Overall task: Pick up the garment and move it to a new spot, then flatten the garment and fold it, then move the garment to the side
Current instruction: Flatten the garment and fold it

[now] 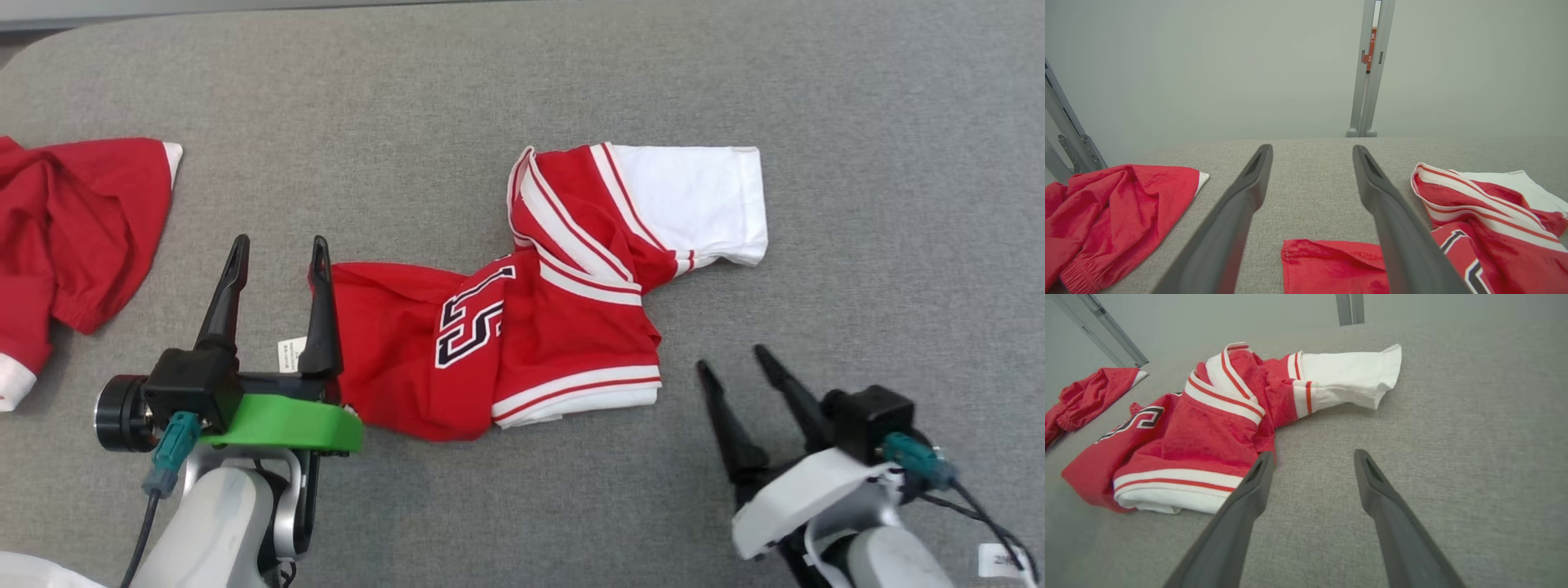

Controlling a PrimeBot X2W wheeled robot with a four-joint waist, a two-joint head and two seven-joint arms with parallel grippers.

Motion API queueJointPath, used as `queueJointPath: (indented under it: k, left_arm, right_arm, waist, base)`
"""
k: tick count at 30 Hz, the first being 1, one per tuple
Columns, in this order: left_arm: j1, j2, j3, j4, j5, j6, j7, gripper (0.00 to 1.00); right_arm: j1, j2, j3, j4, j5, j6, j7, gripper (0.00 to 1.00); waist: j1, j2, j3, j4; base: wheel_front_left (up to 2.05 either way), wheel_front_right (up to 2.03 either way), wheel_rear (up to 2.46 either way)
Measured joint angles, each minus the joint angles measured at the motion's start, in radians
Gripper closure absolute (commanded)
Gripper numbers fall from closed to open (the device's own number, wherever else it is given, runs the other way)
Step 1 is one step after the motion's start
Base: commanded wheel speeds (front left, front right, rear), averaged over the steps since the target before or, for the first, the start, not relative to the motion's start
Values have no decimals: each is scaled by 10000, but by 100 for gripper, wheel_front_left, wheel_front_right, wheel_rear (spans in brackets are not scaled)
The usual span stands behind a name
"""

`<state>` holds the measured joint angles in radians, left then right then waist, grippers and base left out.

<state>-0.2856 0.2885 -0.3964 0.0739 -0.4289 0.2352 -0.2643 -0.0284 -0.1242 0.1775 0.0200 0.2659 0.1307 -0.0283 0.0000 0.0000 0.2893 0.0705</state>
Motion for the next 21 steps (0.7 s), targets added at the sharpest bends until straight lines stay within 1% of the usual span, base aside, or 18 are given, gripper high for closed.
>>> queueJointPath:
  k: [3,6,8,9,10,11,15,17,21]
  left_arm:
    - [-143,-199,29,48,96,-113,0,0]
    - [-212,-326,94,136,174,-213,0,0]
    - [-235,-418,146,190,207,-284,0,0]
    - [-235,-479,167,213,265,-320,0,0]
    - [-235,-518,194,217,291,-330,0,0]
    - [-234,-546,240,230,343,-337,0,0]
    - [-221,-602,414,261,481,-416,0,0]
    - [-210,-631,493,267,543,-422,0,0]
    - [-138,-694,642,301,621,-506,0,0]
  right_arm:
    - [-387,75,1103,884,408,0,-77,0]
    - [-793,163,1772,1705,788,0,-176,0]
    - [-1010,198,1941,2065,1001,0,-336,0]
    - [-1118,213,1979,2209,1089,0,-454,53]
    - [-1205,226,2019,2305,1143,0,-533,69]
    - [-1267,228,2054,2345,1241,0,-640,100]
    - [-1354,40,2102,2171,1448,0,-1083,100]
    - [-1329,-109,2061,1766,1457,0,-1250,100]
    - [-1102,-366,1758,543,1432,0,-1264,100]
  waist:
    - [0,0,206,198]
    - [0,0,357,379]
    - [0,0,433,478]
    - [0,0,465,528]
    - [0,0,489,559]
    - [0,0,518,585]
    - [0,0,540,566]
    - [0,0,527,513]
    - [0,0,493,347]
  base:
    - [0,0,0]
    - [0,0,0]
    - [0,0,0]
    - [0,0,0]
    - [0,0,0]
    - [0,0,0]
    - [0,0,0]
    - [0,0,0]
    - [0,0,0]
